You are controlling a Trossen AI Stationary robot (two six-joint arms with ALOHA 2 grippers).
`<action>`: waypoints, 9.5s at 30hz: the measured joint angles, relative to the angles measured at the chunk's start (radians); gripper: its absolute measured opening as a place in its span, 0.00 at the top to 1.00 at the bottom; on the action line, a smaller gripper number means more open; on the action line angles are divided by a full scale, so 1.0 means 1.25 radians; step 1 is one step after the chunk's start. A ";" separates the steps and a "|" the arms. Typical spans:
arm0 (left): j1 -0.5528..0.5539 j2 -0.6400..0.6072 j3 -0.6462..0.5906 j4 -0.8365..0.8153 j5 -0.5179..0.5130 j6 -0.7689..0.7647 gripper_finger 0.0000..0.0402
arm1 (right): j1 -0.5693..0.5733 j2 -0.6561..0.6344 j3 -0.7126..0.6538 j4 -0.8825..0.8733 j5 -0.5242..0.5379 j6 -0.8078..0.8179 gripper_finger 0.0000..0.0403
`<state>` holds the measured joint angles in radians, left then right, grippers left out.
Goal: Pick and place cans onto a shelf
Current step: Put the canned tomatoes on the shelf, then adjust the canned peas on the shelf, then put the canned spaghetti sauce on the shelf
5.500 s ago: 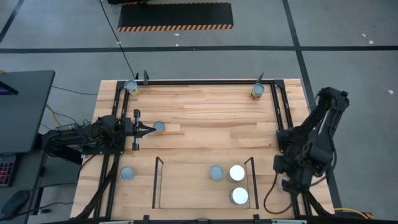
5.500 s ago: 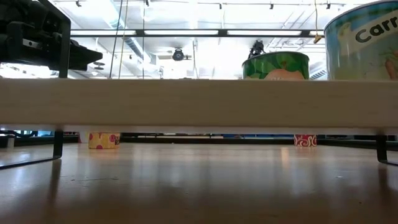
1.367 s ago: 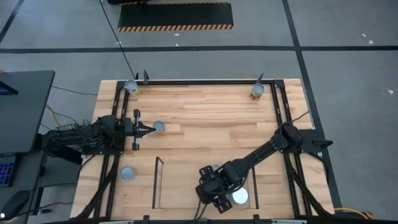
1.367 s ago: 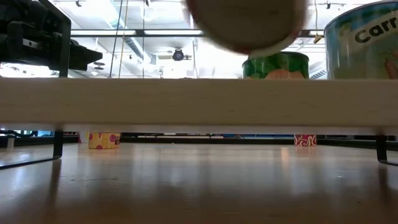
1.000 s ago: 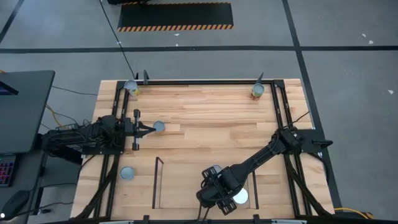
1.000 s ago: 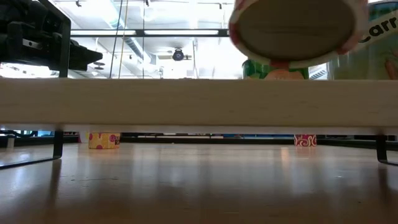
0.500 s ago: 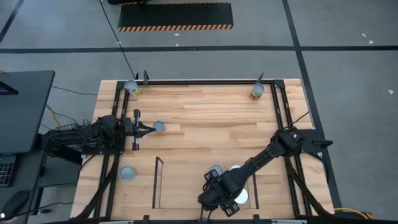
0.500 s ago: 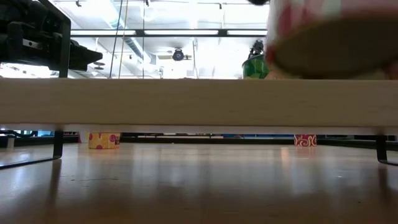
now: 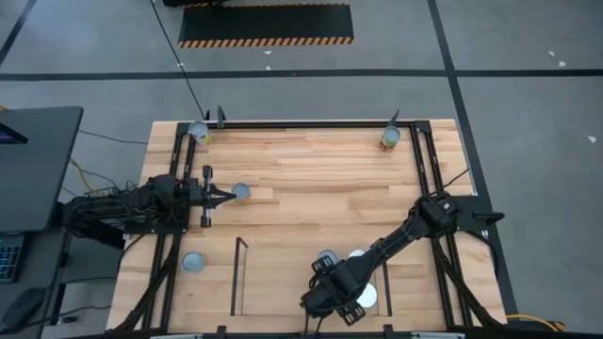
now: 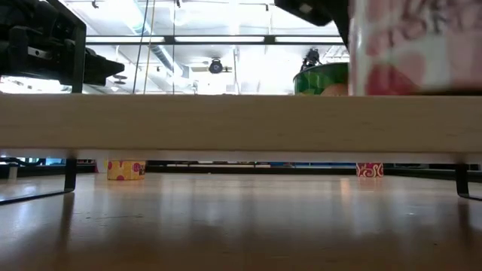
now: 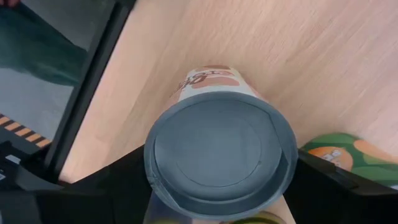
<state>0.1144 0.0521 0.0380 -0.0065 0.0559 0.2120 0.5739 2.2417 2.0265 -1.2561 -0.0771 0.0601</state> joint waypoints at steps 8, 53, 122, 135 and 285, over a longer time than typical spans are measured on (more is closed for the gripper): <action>0.000 0.000 0.000 0.000 0.000 0.000 0.97 | 0.000 0.000 -0.001 0.012 -0.003 0.012 0.16; 0.000 0.000 0.000 -0.004 0.000 0.000 0.97 | 0.090 -0.235 -0.032 -0.056 0.094 0.180 0.26; 0.000 0.000 0.000 -0.004 0.000 0.000 0.97 | -0.056 -0.556 -0.340 0.399 0.098 -0.166 0.99; 0.000 0.000 0.000 -0.004 0.000 0.000 0.97 | -0.445 -0.683 -0.632 0.746 0.290 -0.090 0.99; 0.000 0.000 0.000 -0.004 0.000 0.000 0.97 | -0.411 -0.666 -0.637 0.764 0.606 0.129 0.29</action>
<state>0.1146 0.0517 0.0383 -0.0113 0.0559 0.2119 0.0601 1.4095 1.2296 -0.3009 0.6804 0.2210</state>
